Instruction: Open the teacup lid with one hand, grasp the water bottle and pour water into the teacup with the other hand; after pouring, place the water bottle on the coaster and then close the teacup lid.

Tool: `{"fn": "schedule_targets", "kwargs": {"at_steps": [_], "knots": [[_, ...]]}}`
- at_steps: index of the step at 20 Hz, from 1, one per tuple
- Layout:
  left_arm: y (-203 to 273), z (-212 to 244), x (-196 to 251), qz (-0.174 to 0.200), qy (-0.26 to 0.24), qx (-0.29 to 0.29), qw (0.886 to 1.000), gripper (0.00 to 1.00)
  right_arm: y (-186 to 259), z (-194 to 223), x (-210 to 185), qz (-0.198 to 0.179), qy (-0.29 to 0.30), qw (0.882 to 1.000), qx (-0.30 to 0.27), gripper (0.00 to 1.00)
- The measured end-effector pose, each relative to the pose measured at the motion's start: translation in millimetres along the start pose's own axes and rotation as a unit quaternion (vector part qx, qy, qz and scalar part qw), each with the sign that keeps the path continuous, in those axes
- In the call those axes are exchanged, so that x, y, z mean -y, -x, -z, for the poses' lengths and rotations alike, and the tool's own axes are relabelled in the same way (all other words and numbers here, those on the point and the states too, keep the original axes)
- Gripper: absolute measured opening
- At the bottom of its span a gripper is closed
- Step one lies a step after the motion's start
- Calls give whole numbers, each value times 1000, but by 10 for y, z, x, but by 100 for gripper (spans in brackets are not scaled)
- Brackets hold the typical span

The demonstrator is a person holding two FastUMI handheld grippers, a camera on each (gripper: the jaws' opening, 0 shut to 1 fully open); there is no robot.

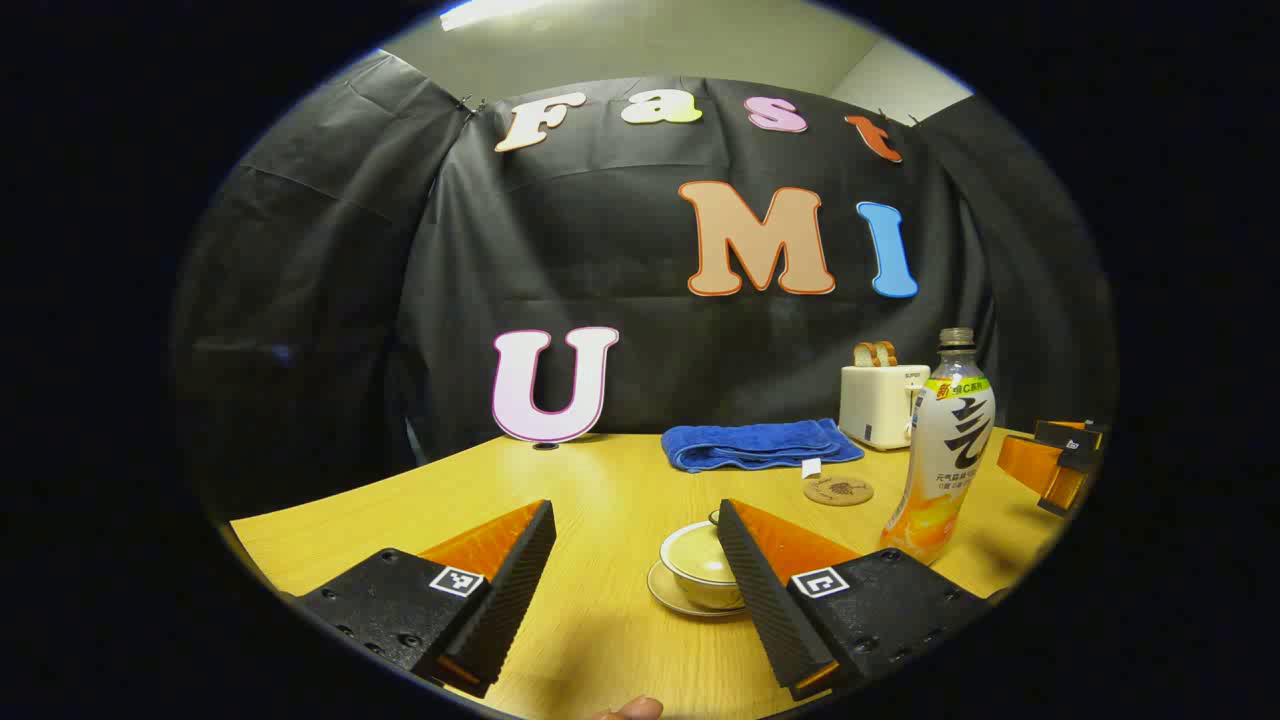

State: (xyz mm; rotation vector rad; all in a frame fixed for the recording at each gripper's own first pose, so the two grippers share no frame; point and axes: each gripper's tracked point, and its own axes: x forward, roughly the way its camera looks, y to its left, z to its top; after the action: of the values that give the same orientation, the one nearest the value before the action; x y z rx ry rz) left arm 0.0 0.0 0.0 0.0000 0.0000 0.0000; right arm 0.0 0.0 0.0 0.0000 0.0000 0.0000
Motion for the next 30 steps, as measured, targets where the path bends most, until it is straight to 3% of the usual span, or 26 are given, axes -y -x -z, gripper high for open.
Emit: {"fn": "schedule_targets", "kwargs": {"at_steps": [8, 9, 17, 21, 22, 24, 25, 30], "knots": [[6, 2, -5, 0, 0, 0, 1000, 95, 25, -17, -3, 0, 0, 1000, 0, 94], [9, -3, 1, 1, 0, 1, 1000, 95, 25, -18, -9, 0, 0, 1000, 0, 98], [-7, 9, 4, 3, 0, -1, 1000, 95, 5, -24, -6, 0, 0, 1000, -1, 94], [-17, 0, 2, 4, 1, 1, 1000, 94, 12, -17, -2, 0, 0, 1000, -1, 98], [-21, 4, 14, 5, 1, 1, 1000, 95, 16, -12, -7, 0, 0, 1000, -1, 94], [-47, 7, 45, 13, 0, 1, 1000, 95, 9, -16, -6, 0, 0, 1000, -2, 100], [-46, 7, 64, 17, -2, -1, 1000, 95, 5, -20, -5, 1, -1, 1000, -2, 94], [-108, 5, 210, 42, -3, -9, 999, 95, -6, -22, 0, 4, 0, 1000, -2, 98]]}}
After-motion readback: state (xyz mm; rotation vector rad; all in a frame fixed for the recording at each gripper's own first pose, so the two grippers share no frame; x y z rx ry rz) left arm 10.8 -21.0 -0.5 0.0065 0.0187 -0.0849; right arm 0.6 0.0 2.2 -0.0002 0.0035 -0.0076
